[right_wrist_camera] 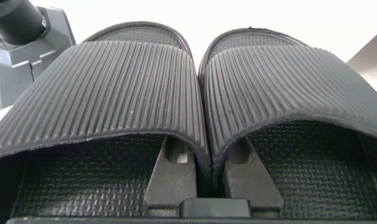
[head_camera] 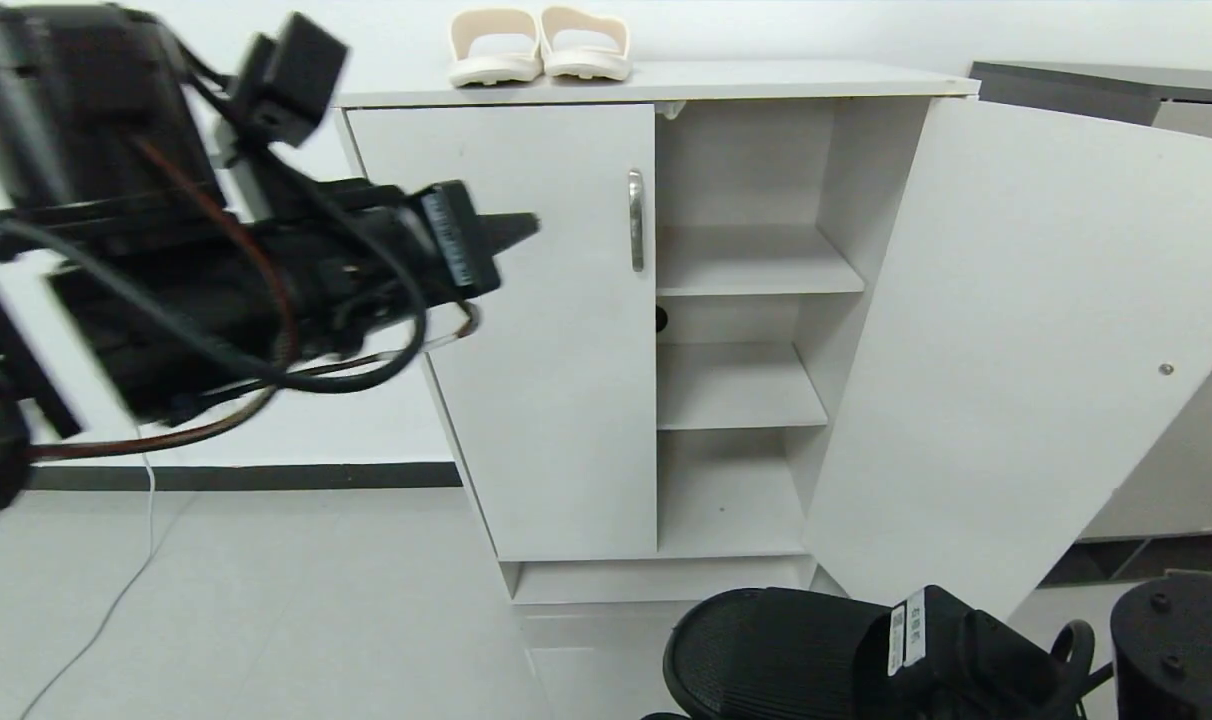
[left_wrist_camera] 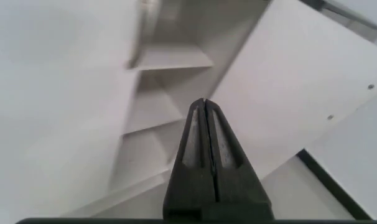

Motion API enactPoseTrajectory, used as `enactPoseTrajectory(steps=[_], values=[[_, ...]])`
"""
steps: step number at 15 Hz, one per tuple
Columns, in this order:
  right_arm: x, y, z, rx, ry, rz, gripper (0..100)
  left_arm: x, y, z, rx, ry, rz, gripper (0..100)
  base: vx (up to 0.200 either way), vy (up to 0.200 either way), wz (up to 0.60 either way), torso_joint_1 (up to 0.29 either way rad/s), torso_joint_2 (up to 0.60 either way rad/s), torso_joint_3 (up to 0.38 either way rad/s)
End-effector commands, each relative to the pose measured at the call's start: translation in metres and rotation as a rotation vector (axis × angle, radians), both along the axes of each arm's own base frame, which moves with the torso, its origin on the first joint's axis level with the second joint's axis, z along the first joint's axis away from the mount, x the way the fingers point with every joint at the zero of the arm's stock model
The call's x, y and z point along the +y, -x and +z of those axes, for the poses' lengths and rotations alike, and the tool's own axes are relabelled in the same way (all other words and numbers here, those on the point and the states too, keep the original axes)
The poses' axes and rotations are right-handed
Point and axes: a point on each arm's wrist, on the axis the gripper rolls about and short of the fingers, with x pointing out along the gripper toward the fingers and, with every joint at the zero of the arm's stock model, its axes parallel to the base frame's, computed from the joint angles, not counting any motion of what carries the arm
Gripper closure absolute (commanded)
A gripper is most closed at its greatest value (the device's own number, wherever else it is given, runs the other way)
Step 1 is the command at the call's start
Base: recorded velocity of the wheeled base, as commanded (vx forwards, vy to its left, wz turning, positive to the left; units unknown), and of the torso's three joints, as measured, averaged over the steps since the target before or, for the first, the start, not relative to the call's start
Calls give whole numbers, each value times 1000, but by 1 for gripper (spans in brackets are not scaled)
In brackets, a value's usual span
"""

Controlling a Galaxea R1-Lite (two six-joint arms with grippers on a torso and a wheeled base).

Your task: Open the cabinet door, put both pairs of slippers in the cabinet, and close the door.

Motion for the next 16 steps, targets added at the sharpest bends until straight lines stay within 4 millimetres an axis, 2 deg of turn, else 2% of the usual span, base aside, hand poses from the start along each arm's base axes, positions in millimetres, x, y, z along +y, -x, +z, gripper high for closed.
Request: enactPoseTrajectory(steps=[1,3,4,5,6,10,13,14,15,16], values=[[0,0,-1,1,2,0,100,99,124,-14,-23,-38,244,100,0,0,0,0,0,0],[0,0,-1,0,3,1,100,124,188,-39,5,-50,357,100,0,0,0,0,0,0],[0,0,-1,0,3,1,100,128,207,-49,6,-51,393,100,0,0,0,0,0,0],[-1,1,-1,0,1,0,100,134,235,-70,5,-69,520,100,0,0,0,0,0,0],[-2,1,-1,0,1,0,100,136,247,-85,-5,-122,618,100,0,0,0,0,0,0],[-2,1,0,-3,-1,1,100,137,262,-141,-21,-314,836,100,0,0,0,0,0,0],[-2,1,-1,-1,1,1,100,133,262,-165,24,-330,947,100,0,0,0,0,0,0],[-2,1,0,-1,0,-1,100,134,255,-184,63,-343,956,100,0,0,0,0,0,0],[-2,1,-1,0,3,1,100,134,252,-188,57,-339,956,100,0,0,0,0,0,0],[-3,1,-1,-1,3,-2,100,134,239,-209,10,-333,898,100,0,0,0,0,0,0]])
